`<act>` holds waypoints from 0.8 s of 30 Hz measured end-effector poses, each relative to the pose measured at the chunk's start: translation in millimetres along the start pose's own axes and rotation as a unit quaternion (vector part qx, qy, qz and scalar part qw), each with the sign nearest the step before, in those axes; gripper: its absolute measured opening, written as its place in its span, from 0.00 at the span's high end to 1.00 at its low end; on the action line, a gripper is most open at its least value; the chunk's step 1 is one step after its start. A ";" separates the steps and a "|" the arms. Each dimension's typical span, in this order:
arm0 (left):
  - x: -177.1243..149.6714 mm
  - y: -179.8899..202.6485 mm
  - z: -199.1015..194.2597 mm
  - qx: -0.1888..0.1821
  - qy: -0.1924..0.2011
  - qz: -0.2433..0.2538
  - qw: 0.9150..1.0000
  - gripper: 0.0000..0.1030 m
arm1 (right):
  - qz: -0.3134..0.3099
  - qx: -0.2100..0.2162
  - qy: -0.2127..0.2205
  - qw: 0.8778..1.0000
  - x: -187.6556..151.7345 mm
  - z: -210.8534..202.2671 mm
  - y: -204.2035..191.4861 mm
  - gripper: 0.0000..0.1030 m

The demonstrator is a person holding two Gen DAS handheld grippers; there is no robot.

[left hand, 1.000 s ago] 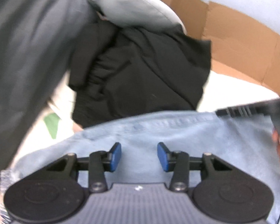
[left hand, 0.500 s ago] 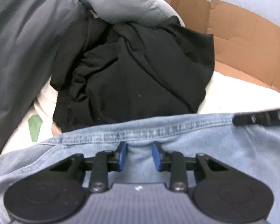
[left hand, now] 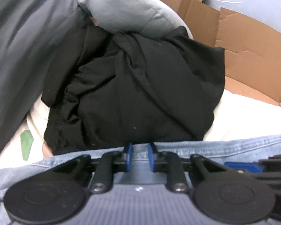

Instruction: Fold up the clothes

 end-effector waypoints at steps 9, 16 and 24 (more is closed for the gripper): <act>6.0 -19.3 -34.9 -0.008 0.001 -0.009 1.000 0.80 | 0.021 0.016 -0.025 0.999 23.1 13.9 7.1 0.85; -1.6 -7.3 -60.8 -0.016 -0.014 0.012 1.000 0.66 | 0.008 0.016 0.024 1.000 32.0 -40.1 48.6 0.78; -6.4 14.5 -56.9 -0.006 -0.029 0.040 0.999 0.57 | 0.002 -0.097 0.076 0.992 43.4 -118.6 217.3 0.77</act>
Point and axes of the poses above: each gripper's, at about its wrist camera, not at the fingertips, and z roughly the way its jaws point, y to its right, x to its top, the point moved 10 cm from there along z, roughly the way its jaws point, and after that the axes turned 6 degrees about z, right-handed, at the moved point
